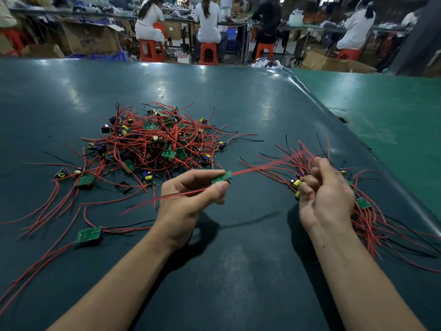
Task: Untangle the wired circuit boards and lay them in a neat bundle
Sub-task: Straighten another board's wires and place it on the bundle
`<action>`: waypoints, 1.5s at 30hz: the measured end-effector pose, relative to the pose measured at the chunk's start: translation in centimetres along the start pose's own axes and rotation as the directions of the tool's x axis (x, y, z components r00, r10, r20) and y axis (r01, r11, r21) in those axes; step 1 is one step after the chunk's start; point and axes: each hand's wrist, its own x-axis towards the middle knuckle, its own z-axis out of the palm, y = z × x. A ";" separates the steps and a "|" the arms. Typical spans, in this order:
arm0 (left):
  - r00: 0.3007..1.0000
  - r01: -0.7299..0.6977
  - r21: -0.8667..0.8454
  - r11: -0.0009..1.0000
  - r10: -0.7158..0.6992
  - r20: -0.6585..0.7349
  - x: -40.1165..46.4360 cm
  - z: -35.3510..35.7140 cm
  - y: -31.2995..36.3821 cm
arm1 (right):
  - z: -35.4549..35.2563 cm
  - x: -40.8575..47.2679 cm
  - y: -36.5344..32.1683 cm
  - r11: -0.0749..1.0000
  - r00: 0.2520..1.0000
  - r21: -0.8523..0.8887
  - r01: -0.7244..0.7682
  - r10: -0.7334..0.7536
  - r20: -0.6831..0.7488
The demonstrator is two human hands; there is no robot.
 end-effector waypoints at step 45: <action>0.948 0.253 0.963 -0.088 0.222 -0.229 3.1 -6.3 0.2 | 0.4 -4.4 2.5 0.935 0.966 -0.352 0.031 0.062 0.249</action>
